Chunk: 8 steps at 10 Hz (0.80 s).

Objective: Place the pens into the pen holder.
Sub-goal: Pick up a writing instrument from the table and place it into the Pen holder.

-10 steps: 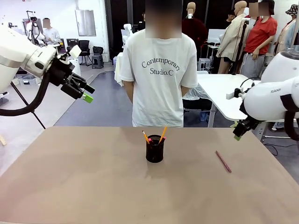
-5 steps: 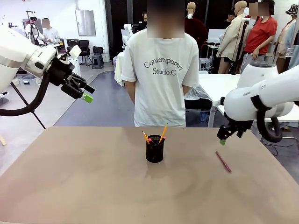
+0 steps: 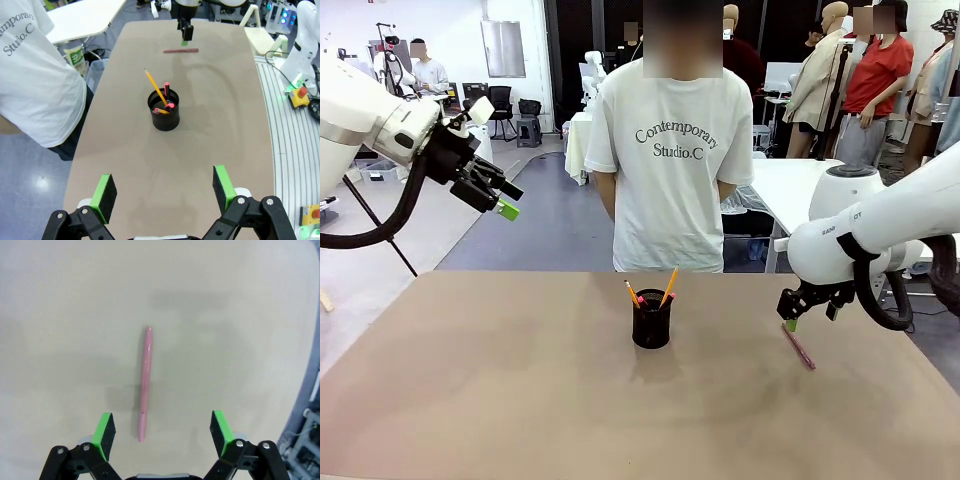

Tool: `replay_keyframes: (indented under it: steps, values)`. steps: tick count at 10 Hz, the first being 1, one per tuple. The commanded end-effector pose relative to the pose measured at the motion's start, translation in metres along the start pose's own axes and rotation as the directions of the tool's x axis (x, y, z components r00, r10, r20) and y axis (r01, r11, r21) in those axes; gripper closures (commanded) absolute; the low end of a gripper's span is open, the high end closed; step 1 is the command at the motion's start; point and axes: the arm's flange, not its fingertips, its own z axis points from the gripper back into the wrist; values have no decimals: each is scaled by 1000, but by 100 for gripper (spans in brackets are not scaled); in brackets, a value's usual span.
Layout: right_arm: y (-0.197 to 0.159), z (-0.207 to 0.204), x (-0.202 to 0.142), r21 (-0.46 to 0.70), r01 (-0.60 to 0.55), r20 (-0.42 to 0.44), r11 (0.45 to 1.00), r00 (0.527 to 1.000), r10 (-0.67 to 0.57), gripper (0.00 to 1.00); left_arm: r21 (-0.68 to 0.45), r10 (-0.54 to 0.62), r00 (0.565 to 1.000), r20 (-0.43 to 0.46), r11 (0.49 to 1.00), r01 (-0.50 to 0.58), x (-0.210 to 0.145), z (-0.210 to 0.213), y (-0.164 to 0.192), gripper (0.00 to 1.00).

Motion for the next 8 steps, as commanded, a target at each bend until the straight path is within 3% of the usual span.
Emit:
replay_keyframes:
  steps: [1,8]
  values:
    - [4,-6,10,-25,81,-17,996,997,-82,0,2,-5,1000,-5,1000,5,1,2,1,0]
    - [2,-21,4,2,79,-33,997,996,-79,0,2,-5,1000,-5,1000,5,1,2,1,0]
